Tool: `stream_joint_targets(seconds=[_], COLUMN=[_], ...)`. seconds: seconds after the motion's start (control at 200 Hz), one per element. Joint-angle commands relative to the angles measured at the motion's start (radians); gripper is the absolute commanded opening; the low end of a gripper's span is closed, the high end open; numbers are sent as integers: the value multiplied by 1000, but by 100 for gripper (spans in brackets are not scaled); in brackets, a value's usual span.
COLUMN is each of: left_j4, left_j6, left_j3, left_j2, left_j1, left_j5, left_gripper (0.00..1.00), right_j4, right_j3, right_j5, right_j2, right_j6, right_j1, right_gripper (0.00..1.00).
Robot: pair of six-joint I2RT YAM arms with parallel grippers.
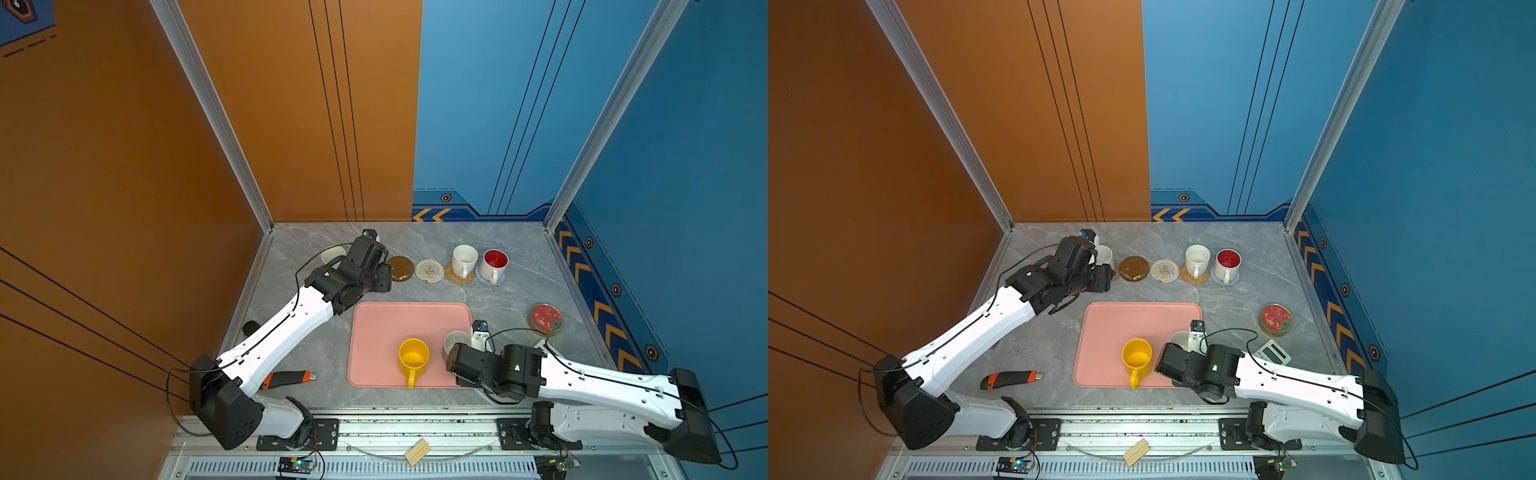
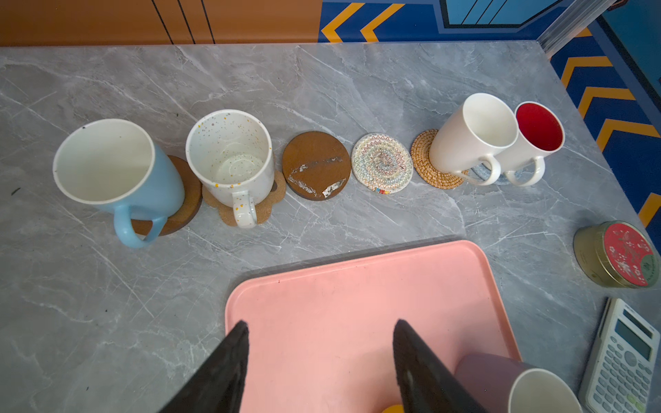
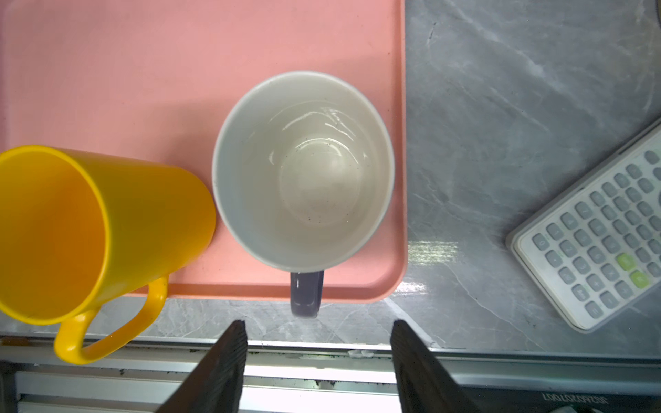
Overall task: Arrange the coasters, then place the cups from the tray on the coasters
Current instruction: 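Lower the right gripper and grasp the lilac mug on the tray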
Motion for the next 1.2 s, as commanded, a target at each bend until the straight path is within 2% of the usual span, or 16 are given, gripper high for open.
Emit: stream_joint_targets(seconds=[0.0,0.526,0.931,1.076,1.197], left_j4=[17,45,44,45,45], left_j6=[-8,-17,-12,-14,-13], left_j3=[-33,-103,-115,-114,-110], left_j2=[-33,-47,-35,-28,-24], left_j1=[-10,-11,0,1,1], left_j5=[-19,-30,-32,-29,-26], left_gripper=[65,65,65,65,65], right_j4=[43,154,203,207,206], right_j3=[-30,-51,-63,-57,-49], right_j5=[21,-68,-106,-115,-125], right_j2=[10,137,210,237,247], right_j6=[30,-72,-98,-106,-109], right_j1=[1,-110,-145,-150,-150], right_gripper=[63,47,35,29,18])
